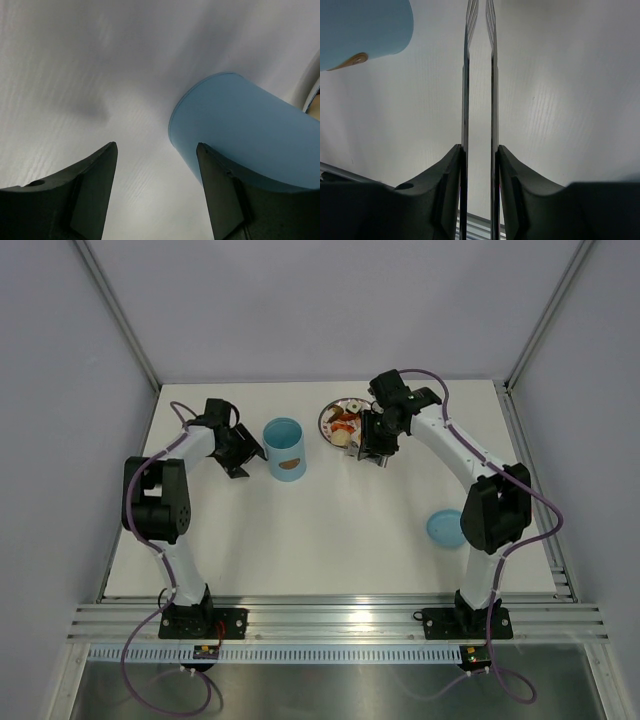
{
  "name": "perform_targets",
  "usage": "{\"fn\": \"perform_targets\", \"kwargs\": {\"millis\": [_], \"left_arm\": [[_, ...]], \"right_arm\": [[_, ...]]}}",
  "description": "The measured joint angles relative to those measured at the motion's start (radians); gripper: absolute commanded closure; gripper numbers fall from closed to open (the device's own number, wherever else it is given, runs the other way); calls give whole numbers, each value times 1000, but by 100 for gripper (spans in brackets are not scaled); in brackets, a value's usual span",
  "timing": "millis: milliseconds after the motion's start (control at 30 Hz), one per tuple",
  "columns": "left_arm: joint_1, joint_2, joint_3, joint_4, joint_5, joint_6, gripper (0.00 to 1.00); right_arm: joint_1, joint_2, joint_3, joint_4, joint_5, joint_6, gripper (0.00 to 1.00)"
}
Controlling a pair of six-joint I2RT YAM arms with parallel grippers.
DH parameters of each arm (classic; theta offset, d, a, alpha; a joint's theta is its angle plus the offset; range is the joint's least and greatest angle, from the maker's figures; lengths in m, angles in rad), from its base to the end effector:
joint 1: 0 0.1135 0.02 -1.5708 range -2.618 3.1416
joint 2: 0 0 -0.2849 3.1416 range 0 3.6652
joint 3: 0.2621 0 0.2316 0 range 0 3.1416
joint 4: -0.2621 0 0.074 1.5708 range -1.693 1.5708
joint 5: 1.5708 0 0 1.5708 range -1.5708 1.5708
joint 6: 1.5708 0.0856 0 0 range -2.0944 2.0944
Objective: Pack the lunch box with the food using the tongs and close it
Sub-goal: Move the packing box to the center of the board.
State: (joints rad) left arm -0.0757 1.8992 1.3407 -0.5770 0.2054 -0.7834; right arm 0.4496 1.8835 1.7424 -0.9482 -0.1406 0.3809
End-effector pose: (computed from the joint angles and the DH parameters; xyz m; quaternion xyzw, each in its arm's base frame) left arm 0.3975 -0.0477 0.1724 -0.3158 0.9188 -0.1805 0.1536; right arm 0.3650 0.1895 0.2718 -0.0500 0.9676 0.1584 0.1901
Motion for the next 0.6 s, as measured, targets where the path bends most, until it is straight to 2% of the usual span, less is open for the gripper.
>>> {"fn": "perform_targets", "kwargs": {"millis": [433, 600], "left_arm": [[-62, 8, 0, 2, 0, 10, 31], [-71, 14, 64, -43, -32, 54, 30]], "right_arm": [[0, -5, 4, 13, 37, 16, 59], [0, -51, -8, 15, 81, 19, 59]]}}
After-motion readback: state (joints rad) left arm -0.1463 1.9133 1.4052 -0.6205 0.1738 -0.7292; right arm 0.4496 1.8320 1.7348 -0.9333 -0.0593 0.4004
